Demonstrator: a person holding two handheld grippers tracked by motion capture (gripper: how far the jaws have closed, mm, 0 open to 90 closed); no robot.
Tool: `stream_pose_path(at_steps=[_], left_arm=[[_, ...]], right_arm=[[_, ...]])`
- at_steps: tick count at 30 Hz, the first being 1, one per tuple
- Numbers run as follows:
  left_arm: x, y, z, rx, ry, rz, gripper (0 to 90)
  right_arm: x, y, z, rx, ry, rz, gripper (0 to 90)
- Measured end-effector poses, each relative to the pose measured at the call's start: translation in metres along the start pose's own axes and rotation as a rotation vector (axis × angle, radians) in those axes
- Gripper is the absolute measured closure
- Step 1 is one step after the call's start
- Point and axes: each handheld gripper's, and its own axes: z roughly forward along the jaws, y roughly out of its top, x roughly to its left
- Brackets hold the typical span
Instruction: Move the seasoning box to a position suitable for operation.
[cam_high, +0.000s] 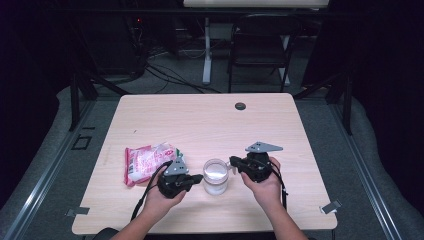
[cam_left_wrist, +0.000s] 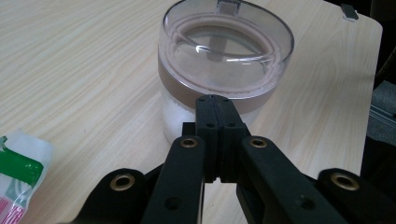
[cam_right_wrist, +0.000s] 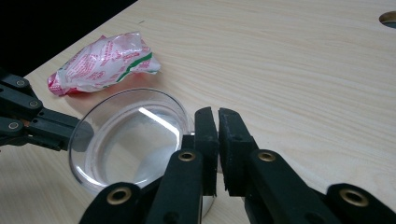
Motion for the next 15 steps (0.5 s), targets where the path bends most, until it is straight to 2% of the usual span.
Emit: stream_pose_path(at_steps=[5,13,15], left_arm=[[-0.0001,-0.0007,0.0016,0.008,0.005,-0.006,90.0],[-0.0006,0.0000,-0.0002,-0.010,0.001,-0.009,90.0],[-0.0010,0.0008,-0.0019,-0.030,-0.002,-0.012,90.0]], right_arm=[[-0.0003,-0.0007,0.0000,-0.005,0.003,0.005,87.0],[-0.0008,-0.0013,0.0001,-0.011,0.008,0.014,87.0],[-0.0009,-0.0013,0.0002,-0.012,0.009,0.018,87.0]])
